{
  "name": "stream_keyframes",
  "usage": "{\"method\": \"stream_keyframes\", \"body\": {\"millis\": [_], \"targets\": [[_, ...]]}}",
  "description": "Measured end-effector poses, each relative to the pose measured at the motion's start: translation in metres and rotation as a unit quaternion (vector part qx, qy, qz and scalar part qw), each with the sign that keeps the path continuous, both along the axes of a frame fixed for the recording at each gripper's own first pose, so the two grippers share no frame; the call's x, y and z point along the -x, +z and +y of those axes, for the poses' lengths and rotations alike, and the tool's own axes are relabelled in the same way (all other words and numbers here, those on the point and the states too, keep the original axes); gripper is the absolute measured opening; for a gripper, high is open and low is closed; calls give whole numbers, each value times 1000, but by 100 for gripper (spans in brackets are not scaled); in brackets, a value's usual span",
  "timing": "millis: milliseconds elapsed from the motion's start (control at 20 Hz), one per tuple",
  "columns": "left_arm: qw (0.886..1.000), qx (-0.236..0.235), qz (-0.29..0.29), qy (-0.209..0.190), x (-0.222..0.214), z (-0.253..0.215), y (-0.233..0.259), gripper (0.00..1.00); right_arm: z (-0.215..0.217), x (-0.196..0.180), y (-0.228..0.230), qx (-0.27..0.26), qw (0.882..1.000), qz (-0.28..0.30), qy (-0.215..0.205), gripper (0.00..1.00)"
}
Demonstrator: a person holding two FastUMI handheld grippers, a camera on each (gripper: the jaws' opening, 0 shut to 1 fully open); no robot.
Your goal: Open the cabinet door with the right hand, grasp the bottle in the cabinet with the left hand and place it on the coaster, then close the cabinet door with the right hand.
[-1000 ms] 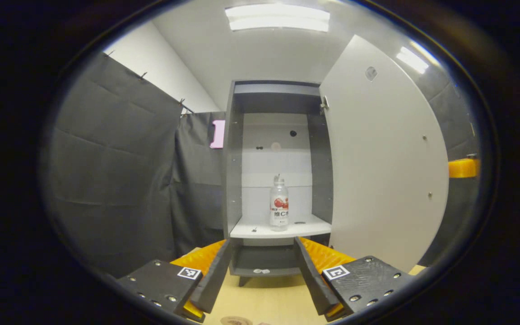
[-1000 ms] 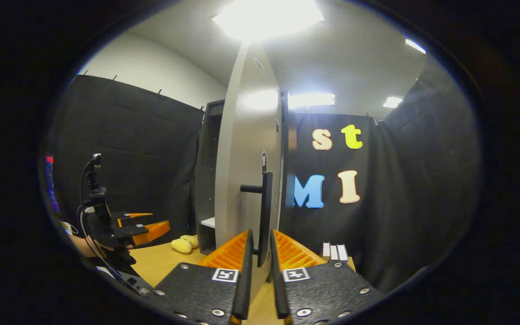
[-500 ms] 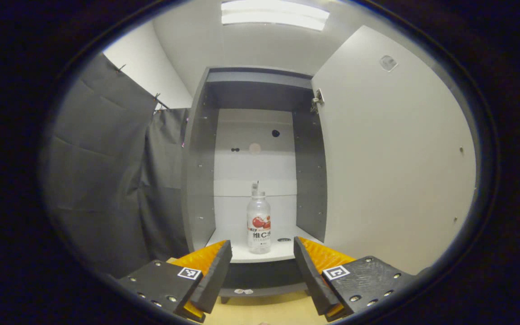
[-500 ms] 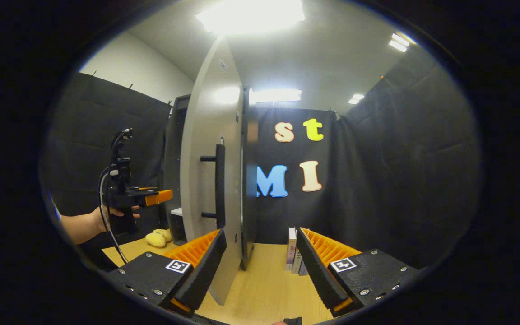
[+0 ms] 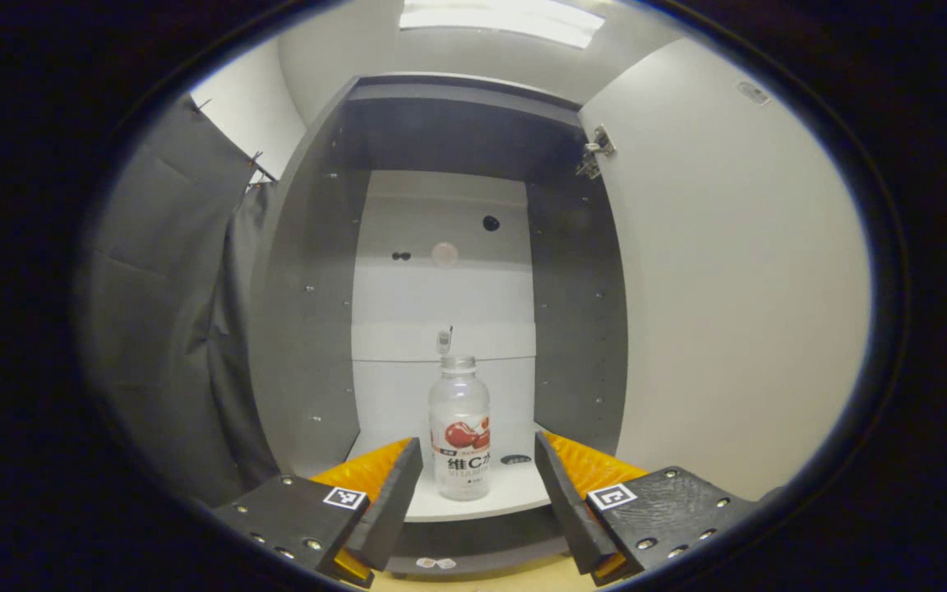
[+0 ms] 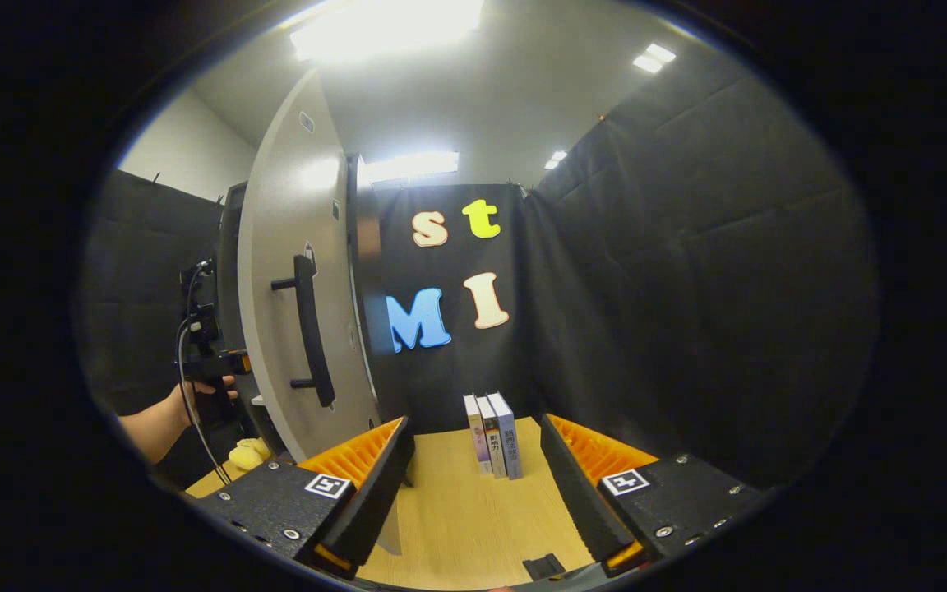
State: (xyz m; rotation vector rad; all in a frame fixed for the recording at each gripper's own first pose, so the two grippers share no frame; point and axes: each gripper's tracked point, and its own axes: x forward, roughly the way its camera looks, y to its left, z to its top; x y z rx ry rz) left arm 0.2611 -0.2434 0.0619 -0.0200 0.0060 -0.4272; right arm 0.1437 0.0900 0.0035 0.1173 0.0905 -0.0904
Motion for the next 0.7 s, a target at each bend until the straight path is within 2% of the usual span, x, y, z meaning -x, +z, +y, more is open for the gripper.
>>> {"method": "stream_keyframes", "body": {"millis": [100,250,300,350,450,550,700], "targets": [[1000,-15,-2,-6,-20,-12,-6,82,-1,-1,-4,0,1000,6,-17,95],[1000,-21,4,-16,-46,-25,-12,85,0,2,-10,1,999,17,-36,95],[1000,-22,9,-17,-55,-29,-20,82,0,1,-11,0,999,19,-41,95],[999,-26,16,-16,-64,-33,-27,85,2,0,-13,-1,999,22,-45,95],[999,-28,21,-13,-80,-37,-34,82,4,-2,-17,0,998,26,-52,95],[999,-29,23,-4,-94,-39,-39,85,3,-2,-21,1,998,33,-59,96],[999,-34,42,-3,-110,-46,-51,82,7,-8,-25,-6,998,38,-58,95]]}}
